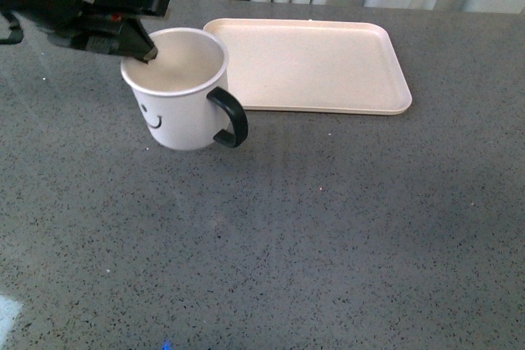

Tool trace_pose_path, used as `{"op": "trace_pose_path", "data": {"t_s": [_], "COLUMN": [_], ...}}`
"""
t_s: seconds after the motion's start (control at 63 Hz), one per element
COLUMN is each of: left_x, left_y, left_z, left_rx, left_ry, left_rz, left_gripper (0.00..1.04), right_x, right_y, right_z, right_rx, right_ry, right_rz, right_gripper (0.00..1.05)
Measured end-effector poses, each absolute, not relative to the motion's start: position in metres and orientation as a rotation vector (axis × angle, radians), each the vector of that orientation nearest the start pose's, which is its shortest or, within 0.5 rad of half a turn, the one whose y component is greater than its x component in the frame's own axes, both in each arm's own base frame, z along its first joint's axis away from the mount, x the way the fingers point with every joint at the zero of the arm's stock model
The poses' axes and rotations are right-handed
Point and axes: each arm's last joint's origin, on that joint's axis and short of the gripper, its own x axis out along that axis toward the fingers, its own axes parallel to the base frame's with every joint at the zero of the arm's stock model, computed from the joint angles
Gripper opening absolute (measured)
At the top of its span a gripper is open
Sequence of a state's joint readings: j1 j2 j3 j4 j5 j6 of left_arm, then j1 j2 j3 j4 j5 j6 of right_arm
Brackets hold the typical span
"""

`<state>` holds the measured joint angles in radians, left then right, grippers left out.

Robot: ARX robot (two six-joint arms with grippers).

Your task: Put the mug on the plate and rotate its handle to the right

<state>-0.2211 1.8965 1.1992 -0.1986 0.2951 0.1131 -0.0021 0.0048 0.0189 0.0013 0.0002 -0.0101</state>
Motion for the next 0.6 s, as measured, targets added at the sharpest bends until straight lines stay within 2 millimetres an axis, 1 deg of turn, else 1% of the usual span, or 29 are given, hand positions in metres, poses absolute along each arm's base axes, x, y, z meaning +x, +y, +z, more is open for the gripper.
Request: {"op": "trace_pose_path", "data": {"t_s": [0.127,0.301,0.428,0.508,0.603], "left_x": [0.406,0.436,0.450,0.460,0.469], "left_y": [-0.103,-0.120,-0.133,-0.145,-0.158], "left_z": [0.170,0.176,0.180,0.182,0.179], "left_rx": [0.068,0.059,0.056,0.050,0.049], "left_ry": [0.875,0.864,0.852,0.843,0.849], "left_rz": [-0.536,-0.547,-0.561,-0.577,-0.591], "left_gripper": [0.02,0.02,0.02,0.02,0.02], "right_x": [0.097,0.097,0.097,0.097,0.097], "right_y": [0.000,0.000,0.000,0.000,0.000], "right_z": [0.170,0.170,0.170,0.170,0.170], "right_rx": [-0.010,-0.010,-0.010,-0.010,-0.010], "right_ry": [-0.015,-0.015,-0.015,-0.015,-0.015], "right_rz": [-0.002,-0.002,-0.002,-0.002,-0.002], "right_gripper": [0.96,0.96,0.96,0.96,0.96]}}
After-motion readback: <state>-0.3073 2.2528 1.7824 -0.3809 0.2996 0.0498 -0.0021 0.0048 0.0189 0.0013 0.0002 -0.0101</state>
